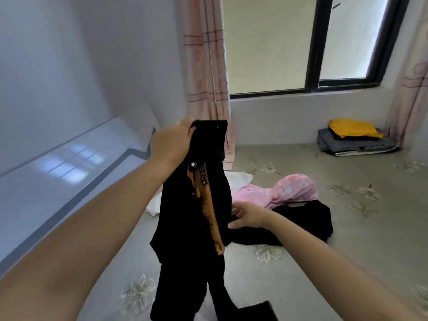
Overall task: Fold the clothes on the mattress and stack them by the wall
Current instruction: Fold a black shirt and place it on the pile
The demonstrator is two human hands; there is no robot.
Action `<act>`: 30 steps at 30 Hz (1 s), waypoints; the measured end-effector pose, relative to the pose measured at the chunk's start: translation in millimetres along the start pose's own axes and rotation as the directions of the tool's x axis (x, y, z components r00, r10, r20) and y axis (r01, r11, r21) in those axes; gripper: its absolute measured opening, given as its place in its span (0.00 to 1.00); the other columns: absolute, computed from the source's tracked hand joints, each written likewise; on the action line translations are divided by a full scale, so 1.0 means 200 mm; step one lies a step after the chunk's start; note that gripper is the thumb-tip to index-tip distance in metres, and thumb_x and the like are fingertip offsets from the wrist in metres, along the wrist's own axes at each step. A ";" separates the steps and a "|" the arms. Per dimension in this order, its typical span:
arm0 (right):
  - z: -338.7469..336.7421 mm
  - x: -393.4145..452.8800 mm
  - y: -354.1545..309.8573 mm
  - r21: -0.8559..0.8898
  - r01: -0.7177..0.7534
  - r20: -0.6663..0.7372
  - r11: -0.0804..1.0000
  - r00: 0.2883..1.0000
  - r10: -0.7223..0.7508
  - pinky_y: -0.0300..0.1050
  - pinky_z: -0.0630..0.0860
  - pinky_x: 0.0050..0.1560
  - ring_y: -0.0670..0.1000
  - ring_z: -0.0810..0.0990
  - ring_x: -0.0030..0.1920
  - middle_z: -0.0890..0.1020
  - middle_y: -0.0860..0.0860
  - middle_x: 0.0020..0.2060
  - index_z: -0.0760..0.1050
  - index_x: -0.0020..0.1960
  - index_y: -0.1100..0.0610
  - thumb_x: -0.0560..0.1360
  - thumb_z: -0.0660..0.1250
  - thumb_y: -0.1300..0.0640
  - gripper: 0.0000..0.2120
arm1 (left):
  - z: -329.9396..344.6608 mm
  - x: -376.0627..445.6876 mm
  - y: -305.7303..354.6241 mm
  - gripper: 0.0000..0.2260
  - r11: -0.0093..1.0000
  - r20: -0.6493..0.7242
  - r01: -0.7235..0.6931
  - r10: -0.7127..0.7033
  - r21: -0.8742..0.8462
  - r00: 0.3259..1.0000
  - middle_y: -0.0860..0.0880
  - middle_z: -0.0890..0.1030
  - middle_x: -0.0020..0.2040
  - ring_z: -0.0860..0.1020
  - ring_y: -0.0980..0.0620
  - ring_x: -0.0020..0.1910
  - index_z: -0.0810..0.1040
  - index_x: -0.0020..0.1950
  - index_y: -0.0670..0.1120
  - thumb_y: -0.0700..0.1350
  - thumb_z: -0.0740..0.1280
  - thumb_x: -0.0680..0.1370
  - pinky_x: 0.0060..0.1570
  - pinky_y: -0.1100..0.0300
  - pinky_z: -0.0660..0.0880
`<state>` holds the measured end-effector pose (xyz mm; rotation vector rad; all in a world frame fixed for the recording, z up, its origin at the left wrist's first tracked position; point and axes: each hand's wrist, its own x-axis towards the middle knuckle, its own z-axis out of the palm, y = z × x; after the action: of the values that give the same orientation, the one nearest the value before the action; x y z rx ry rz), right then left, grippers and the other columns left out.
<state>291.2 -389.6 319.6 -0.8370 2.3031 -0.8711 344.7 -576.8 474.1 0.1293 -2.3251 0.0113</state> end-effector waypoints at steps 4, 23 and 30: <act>-0.11 0.23 -0.12 0.227 -0.007 -0.146 0.974 0.988 0.041 0.43 0.76 0.43 0.50 0.75 0.46 0.77 0.52 0.47 0.73 0.58 0.61 0.75 0.65 0.59 0.12 | -0.05 0.20 -0.11 0.13 0.997 -0.124 0.053 -0.047 0.051 0.991 0.37 0.77 0.43 0.73 0.40 0.38 0.71 0.57 0.40 0.47 0.54 0.81 0.32 0.55 0.58; -0.43 0.74 -0.22 0.535 0.248 -0.296 0.808 0.950 -0.096 0.50 0.71 0.61 0.55 0.75 0.56 0.75 0.56 0.54 0.64 0.67 0.61 0.72 0.68 0.66 0.26 | -0.04 0.43 -0.42 0.11 0.959 -0.113 0.272 -0.280 -0.084 0.953 0.44 0.75 0.38 0.71 0.46 0.36 0.72 0.54 0.38 0.45 0.56 0.80 0.36 0.57 0.64; -0.47 0.80 -0.37 0.303 0.272 -0.351 0.914 0.923 -0.159 0.34 0.62 0.26 0.47 0.65 0.28 0.67 0.50 0.26 0.75 0.37 0.60 0.76 0.62 0.60 0.10 | 0.09 0.31 -0.55 0.13 0.900 0.066 0.367 -0.391 0.234 0.918 0.40 0.79 0.47 0.74 0.41 0.44 0.70 0.59 0.42 0.47 0.53 0.81 0.38 0.56 0.65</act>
<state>149.3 -510.3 393.5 -0.8543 2.2416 -1.5643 301.3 -693.0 503.2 0.7111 -2.3657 0.0643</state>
